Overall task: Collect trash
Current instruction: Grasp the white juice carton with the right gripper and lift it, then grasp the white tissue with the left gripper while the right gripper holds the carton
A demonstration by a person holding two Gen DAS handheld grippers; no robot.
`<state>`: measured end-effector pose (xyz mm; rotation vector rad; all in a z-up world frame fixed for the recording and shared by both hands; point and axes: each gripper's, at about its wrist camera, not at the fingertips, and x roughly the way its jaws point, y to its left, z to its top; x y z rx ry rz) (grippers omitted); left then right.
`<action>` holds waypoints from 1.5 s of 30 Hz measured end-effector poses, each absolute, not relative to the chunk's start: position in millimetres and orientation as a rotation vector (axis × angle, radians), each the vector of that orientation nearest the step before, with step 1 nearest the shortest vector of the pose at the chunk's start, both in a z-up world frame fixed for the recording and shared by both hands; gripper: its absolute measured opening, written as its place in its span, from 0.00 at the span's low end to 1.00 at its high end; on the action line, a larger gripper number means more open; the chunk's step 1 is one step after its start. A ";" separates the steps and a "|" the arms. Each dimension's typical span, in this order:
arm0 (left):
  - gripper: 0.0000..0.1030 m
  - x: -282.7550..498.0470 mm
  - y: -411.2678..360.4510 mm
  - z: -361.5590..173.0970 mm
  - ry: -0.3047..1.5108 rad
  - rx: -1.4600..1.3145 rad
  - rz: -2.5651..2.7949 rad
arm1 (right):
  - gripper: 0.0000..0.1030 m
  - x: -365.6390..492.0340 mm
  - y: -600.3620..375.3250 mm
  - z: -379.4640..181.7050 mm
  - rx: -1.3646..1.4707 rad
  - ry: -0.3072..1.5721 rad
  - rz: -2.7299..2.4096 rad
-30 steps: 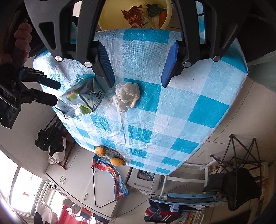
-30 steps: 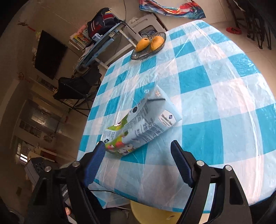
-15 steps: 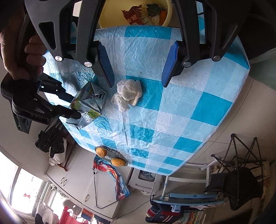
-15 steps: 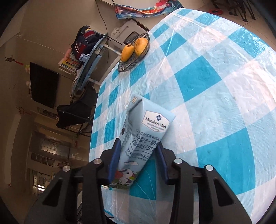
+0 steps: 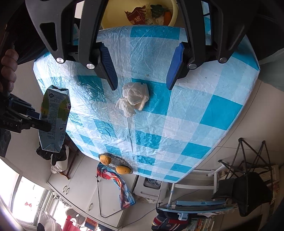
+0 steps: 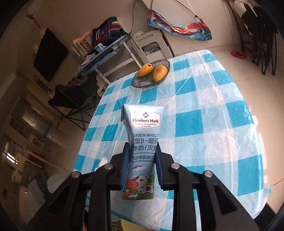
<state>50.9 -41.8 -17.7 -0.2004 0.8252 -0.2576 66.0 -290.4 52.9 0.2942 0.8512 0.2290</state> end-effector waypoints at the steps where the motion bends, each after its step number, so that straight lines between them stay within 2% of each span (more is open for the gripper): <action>1: 0.53 51.8 -43.0 -17.6 0.825 -0.197 -0.258 | 0.27 67.1 -280.8 54.6 0.216 0.857 0.226; 4: 0.53 53.6 -46.8 -17.4 0.826 -0.192 -0.260 | 0.27 71.8 -257.5 44.1 0.077 0.892 0.228; 13: 0.54 65.8 -55.9 -17.8 0.833 -0.174 -0.264 | 0.30 89.8 -250.5 18.7 0.109 0.911 0.258; 16: 0.54 72.3 -61.9 -20.3 0.840 -0.158 -0.262 | 0.39 91.4 -260.7 9.9 0.151 0.922 0.246; 18: 0.54 75.8 -65.0 -21.7 0.845 -0.153 -0.257 | 0.49 91.0 -264.9 8.4 0.174 0.920 0.243; 20: 0.54 77.8 -66.9 -22.5 0.842 -0.147 -0.254 | 0.53 90.0 -267.3 9.2 0.194 0.913 0.245; 34: 0.54 82.4 -74.9 -21.3 0.813 -0.083 -0.235 | 0.54 87.8 -259.9 3.6 0.180 0.914 0.265; 35: 0.52 82.3 -75.4 -21.6 0.810 -0.079 -0.238 | 0.54 87.7 -259.7 2.7 0.179 0.916 0.264; 37: 0.30 83.1 -77.7 -22.8 0.818 -0.063 -0.253 | 0.53 88.2 -259.4 -0.3 0.175 0.923 0.262; 39: 0.23 81.7 -80.1 -22.4 0.808 -0.047 -0.265 | 0.45 88.2 -259.0 -2.3 0.175 0.924 0.264; 41: 0.20 78.9 -80.3 -19.6 0.794 -0.050 -0.282 | 0.34 87.6 -257.6 -2.4 0.166 0.918 0.267; 45: 0.18 71.6 -71.6 -10.1 0.757 -0.095 -0.290 | 0.34 82.2 -258.7 4.1 0.181 0.876 0.276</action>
